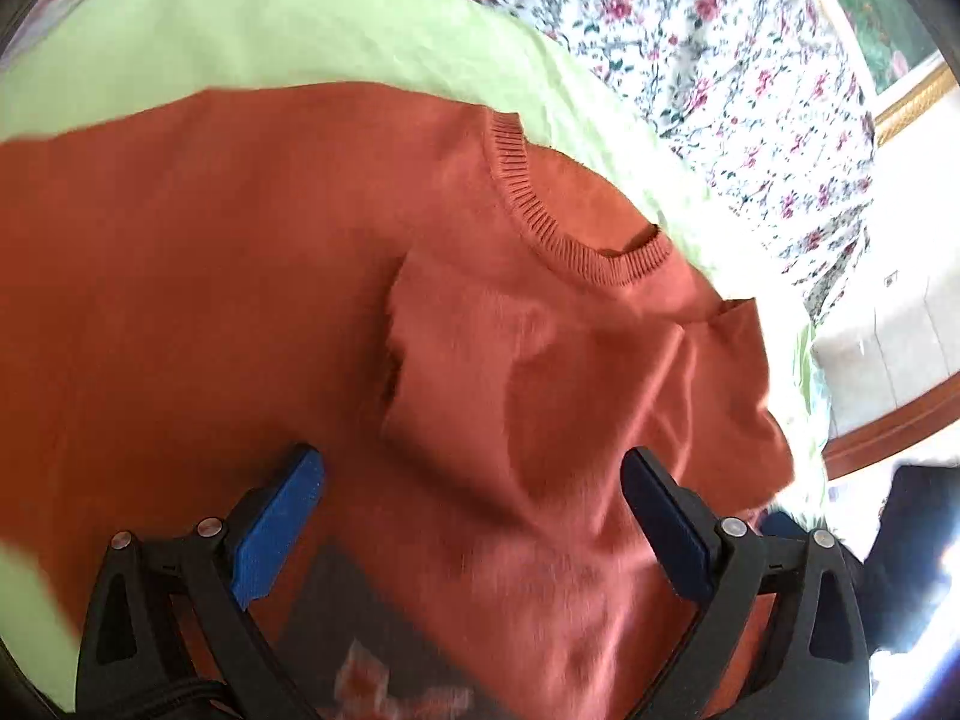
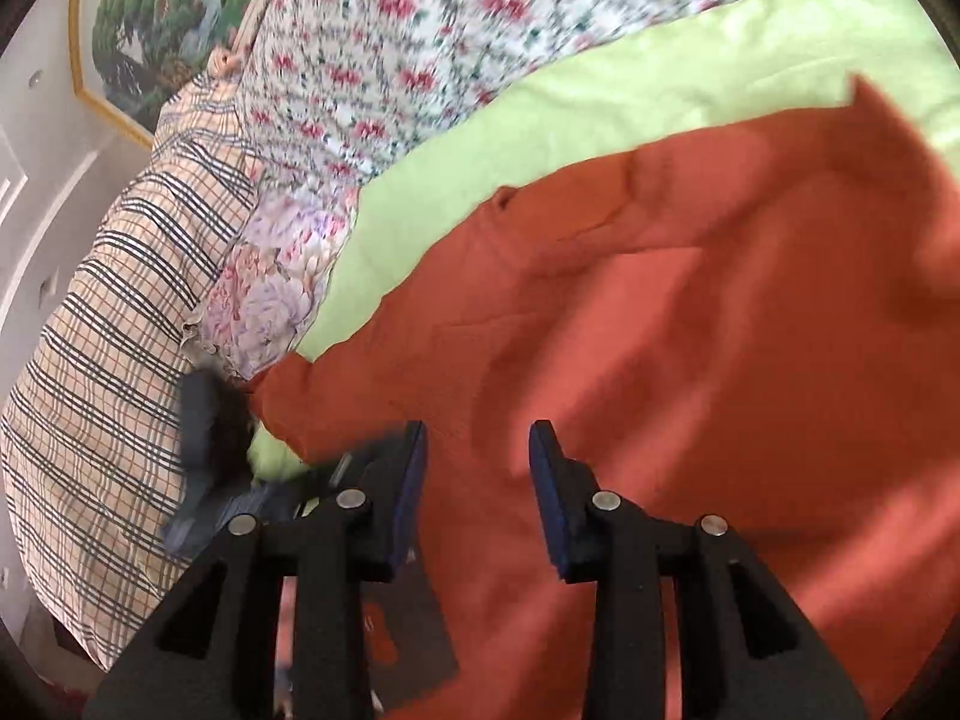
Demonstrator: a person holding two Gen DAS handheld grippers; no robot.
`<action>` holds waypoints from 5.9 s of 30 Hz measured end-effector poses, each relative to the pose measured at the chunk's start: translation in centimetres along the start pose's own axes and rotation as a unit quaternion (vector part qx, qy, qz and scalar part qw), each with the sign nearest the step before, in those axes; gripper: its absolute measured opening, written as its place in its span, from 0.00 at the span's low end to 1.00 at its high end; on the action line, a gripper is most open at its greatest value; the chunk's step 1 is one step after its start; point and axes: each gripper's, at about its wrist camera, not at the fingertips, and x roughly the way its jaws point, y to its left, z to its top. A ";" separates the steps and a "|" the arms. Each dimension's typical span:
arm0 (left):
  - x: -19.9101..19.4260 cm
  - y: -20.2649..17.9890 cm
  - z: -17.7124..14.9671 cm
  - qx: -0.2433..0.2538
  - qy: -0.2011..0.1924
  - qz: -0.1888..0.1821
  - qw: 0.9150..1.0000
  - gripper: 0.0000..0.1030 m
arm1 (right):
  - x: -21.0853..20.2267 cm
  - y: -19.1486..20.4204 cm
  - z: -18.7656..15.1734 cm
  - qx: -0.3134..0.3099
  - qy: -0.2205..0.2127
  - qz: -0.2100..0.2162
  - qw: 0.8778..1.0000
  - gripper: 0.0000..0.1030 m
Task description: Fold small clothes
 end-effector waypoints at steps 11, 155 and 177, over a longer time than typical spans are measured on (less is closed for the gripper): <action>-3.6 -2.2 0.7 0.087 -0.106 0.068 0.988 0.03 | -8.1 -4.4 -1.8 0.035 -0.059 -0.041 0.997 0.42; -7.7 7.0 -7.9 0.012 -0.106 0.210 0.972 0.41 | 9.2 8.3 -2.1 -0.460 0.040 -0.140 0.876 0.06; -8.6 7.8 -7.5 -0.046 -0.126 0.214 0.968 0.27 | -5.1 -8.4 4.6 0.016 -0.100 -0.143 0.985 0.04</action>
